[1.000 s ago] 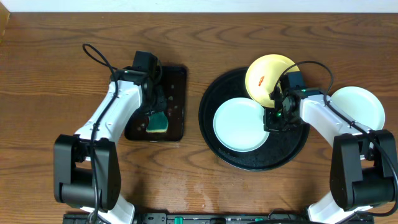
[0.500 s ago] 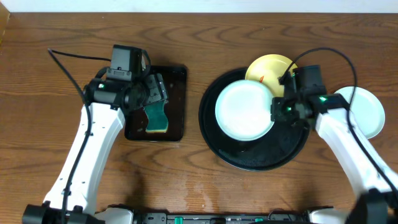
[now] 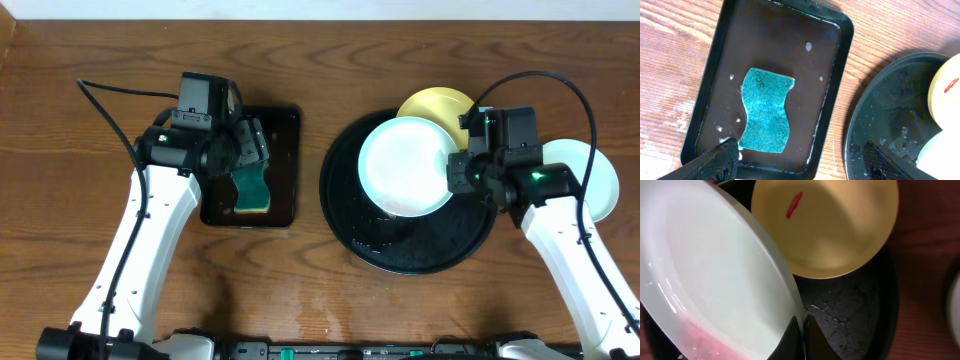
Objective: Clean dirty plates on tray and stack at the side
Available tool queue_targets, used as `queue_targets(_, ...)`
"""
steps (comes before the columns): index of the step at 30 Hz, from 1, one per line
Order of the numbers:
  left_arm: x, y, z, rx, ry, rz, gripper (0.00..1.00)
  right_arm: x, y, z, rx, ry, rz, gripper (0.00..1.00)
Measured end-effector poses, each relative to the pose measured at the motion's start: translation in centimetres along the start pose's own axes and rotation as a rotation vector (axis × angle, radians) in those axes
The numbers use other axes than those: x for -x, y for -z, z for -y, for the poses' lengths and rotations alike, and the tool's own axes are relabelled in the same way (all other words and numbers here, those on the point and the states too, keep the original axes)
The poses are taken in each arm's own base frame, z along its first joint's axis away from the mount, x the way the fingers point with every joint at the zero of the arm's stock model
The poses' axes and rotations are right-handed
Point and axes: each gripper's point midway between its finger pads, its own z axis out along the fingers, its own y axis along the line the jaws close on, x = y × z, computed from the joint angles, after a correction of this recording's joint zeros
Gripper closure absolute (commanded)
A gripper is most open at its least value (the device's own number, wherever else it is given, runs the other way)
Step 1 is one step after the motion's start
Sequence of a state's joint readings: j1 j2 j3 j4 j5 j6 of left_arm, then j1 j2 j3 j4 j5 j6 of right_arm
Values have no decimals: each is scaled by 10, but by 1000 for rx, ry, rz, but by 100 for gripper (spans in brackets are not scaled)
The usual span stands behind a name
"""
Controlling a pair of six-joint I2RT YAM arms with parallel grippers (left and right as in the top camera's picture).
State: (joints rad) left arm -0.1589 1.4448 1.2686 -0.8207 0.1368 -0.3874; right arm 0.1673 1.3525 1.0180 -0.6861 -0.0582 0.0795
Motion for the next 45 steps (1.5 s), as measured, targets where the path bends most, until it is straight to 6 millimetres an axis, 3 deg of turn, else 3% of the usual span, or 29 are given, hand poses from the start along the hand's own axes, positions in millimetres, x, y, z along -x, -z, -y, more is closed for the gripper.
queue_targets(4, 0, 0, 0, 1, 0, -1, 20, 2, 5, -8, -55, 75, 21, 99)
queue_targets(11, 0, 0, 0, 1, 0, -1, 20, 12, 38, -40, -209, 262, 156, 99)
queue_targets(22, 0, 0, 0, 1, 0, -1, 20, 18, 73, -68, -464, 444, 317, 99)
queue_targets(31, 0, 0, 0, 1, 0, -2, 20, 20, 89, -75, -560, 515, 374, 99)
queue_targets(45, 0, 0, 0, 1, 0, -1, 20, 22, 92, -73, -584, 527, 382, 99)
